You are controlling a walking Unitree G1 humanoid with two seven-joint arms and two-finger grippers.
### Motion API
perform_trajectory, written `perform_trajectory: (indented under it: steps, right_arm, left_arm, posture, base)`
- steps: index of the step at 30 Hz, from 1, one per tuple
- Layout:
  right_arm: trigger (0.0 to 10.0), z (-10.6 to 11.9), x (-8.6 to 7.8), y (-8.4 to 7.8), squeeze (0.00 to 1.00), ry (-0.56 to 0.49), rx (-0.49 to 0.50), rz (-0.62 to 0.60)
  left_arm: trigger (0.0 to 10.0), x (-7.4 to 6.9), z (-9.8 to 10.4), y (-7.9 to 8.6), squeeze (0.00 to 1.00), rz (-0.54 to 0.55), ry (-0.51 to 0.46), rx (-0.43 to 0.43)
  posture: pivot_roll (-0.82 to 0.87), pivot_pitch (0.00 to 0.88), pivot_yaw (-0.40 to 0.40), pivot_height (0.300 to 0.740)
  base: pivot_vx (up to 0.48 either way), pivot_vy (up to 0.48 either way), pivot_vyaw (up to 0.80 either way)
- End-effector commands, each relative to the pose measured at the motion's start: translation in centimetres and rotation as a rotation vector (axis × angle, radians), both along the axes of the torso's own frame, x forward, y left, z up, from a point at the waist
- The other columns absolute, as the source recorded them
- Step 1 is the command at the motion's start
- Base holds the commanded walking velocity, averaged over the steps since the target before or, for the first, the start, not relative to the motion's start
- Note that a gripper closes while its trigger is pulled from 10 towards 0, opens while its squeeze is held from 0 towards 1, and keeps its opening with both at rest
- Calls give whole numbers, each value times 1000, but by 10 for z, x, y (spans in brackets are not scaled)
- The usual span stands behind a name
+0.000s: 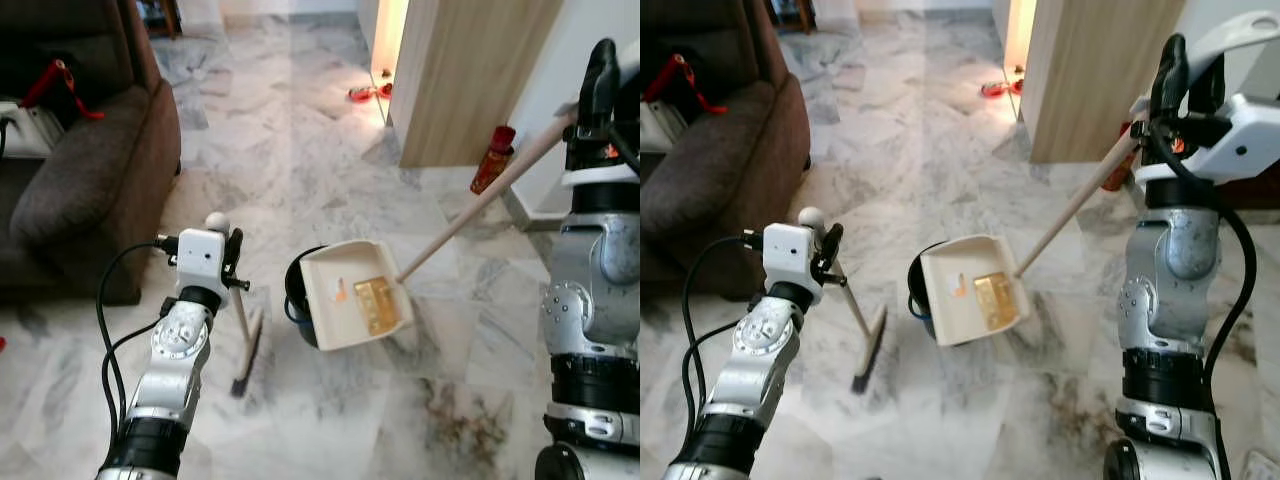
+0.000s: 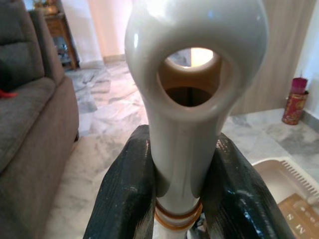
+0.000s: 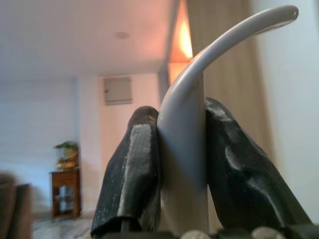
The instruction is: Sweep floor
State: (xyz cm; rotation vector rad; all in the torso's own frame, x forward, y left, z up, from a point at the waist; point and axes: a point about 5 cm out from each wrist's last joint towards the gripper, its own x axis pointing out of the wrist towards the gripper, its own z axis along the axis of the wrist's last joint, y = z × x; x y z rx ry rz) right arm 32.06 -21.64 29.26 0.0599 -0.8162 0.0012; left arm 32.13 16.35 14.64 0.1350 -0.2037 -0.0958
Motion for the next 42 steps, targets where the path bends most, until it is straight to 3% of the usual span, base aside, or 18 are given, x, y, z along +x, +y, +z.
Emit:
perform_trajectory:
  steps: [1, 42]
  right_arm:
    - [10000, 17, -8, -3, 0, -89, 13, -3]
    - [10000, 19, -9, 3, 0, -95, 4, 24]
  left_arm:
    - [10000, 1, 13, 0, 0, -2, -63, 10]
    - [10000, -1, 12, 2, 0, 8, -63, 10]
  posture:
    - [171, 105, -8, 740]
    - [174, 110, -11, 740]
  base:
    - [296, 0, 0]
    - [297, 0, 0]
